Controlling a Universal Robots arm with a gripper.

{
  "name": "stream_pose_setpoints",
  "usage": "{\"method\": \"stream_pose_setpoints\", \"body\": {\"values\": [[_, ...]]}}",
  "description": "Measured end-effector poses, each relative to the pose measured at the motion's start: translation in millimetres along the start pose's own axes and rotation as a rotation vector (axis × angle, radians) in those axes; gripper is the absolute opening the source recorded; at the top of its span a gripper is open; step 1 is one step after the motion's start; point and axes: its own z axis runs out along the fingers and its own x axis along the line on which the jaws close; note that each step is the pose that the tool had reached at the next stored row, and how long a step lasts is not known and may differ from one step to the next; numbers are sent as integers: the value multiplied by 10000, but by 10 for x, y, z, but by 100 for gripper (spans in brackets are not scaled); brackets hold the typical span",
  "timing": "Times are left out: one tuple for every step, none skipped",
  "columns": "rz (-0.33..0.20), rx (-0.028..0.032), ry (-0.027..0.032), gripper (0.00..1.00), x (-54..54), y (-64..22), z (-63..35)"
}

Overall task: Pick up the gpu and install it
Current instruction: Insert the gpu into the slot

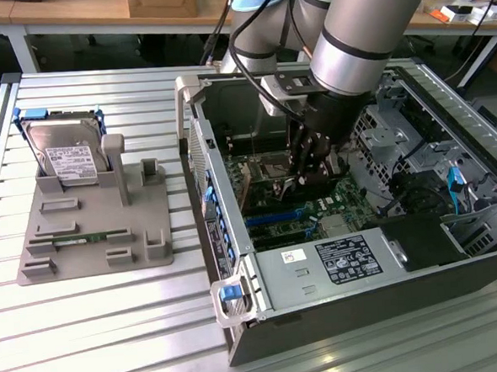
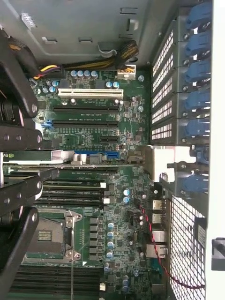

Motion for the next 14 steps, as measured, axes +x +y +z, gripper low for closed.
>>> {"method": "stream_pose_setpoints", "body": {"values": [[2,0,3,26,3,1,7],[5,1,2,26,9,3,17],[4,1,2,26,14,2,23],[5,0,4,26,16,2,27],[4,0,7,26,19,2,38],[4,0,8,26,21,4,46],[4,0,9,26,25,12,54],[4,1,7,26,27,24,61],[4,1,7,26,27,33,66],[4,0,8,26,29,50,74],[4,1,8,26,30,63,83],[5,1,7,26,30,75,93],[5,1,7,26,31,83,101],[5,0,9,26,32,100,111]]}}
